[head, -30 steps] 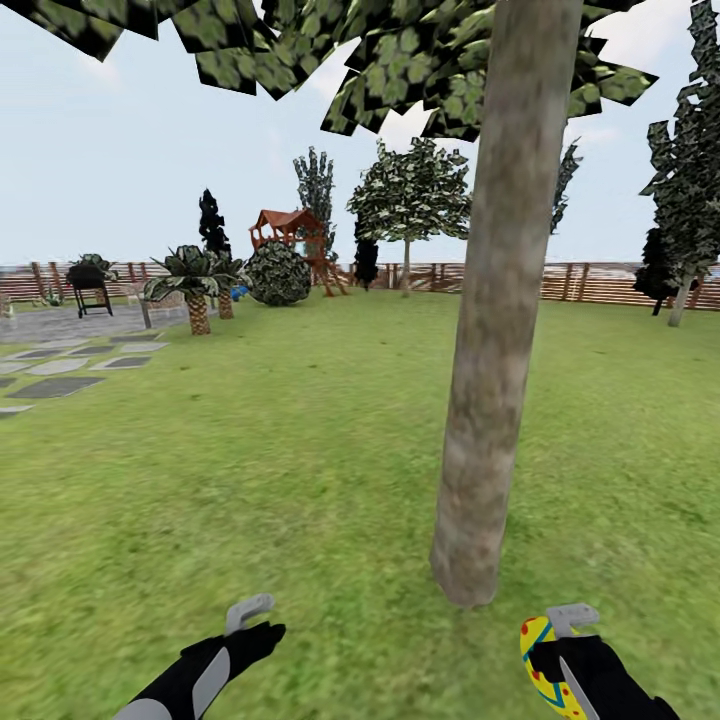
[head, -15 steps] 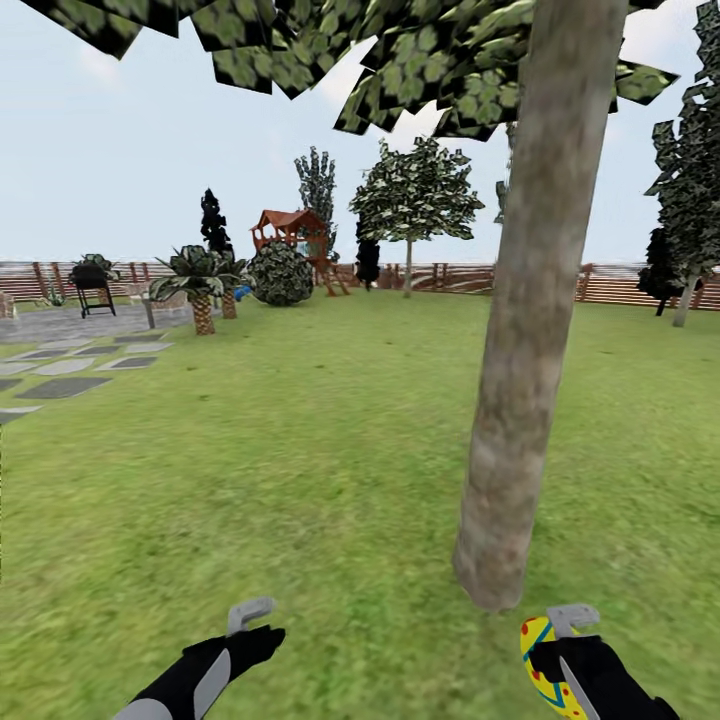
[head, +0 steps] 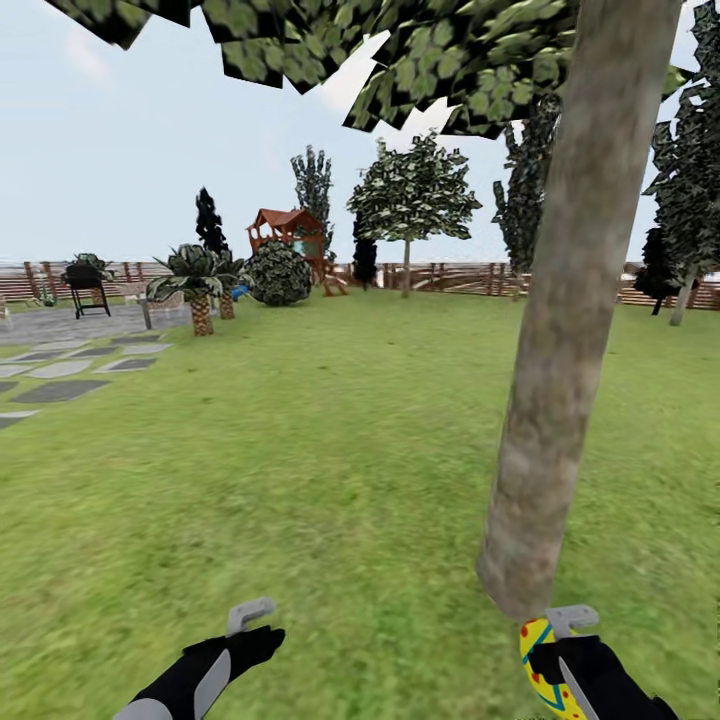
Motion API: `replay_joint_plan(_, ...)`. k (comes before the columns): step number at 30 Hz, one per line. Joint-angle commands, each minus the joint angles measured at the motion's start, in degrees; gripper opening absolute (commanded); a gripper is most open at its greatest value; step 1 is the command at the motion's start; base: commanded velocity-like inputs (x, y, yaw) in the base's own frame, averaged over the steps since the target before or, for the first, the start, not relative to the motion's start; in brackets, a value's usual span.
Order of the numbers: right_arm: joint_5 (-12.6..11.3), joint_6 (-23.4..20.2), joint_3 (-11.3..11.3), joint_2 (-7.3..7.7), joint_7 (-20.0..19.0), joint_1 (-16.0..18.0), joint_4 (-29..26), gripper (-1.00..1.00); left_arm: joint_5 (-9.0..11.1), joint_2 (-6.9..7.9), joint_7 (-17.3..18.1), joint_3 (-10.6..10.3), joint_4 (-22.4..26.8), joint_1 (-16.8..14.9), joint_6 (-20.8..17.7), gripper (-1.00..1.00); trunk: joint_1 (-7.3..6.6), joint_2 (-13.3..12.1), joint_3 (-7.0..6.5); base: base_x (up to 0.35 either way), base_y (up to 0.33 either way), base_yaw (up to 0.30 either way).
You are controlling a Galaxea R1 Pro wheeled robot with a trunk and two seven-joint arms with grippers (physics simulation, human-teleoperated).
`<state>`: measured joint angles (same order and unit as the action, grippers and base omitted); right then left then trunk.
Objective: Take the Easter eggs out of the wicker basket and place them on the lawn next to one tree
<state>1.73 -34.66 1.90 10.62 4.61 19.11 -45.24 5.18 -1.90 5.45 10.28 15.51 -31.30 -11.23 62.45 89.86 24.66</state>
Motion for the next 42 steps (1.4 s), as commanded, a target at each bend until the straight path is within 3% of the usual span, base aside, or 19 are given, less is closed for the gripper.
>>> replay_joint_plan(1,0.2,-0.4,0.2,0.11,0.2,0.0,-0.1,-1.00,0.5,0.02,0.2,0.3,0.1,0.0,-0.5,1.00,0.01,0.0,0.10,0.145,0.331,-0.259)
replay_joint_plan(39,-0.1,-0.5,-0.3,0.74,0.1,0.0,-1.6,-1.00,0.3,-0.04,0.3,0.2,0.0,0.0,-0.5,1.00,0.01,0.0,0.14,0.134,0.331,-0.299)
replay_joint_plan(42,-0.4,-0.5,-0.2,1.41,0.1,0.0,-1.7,-1.00,0.1,-0.09,0.2,0.2,0.0,0.0,-0.5,1.00,0.01,0.0,0.14,0.108,0.331,-0.300)
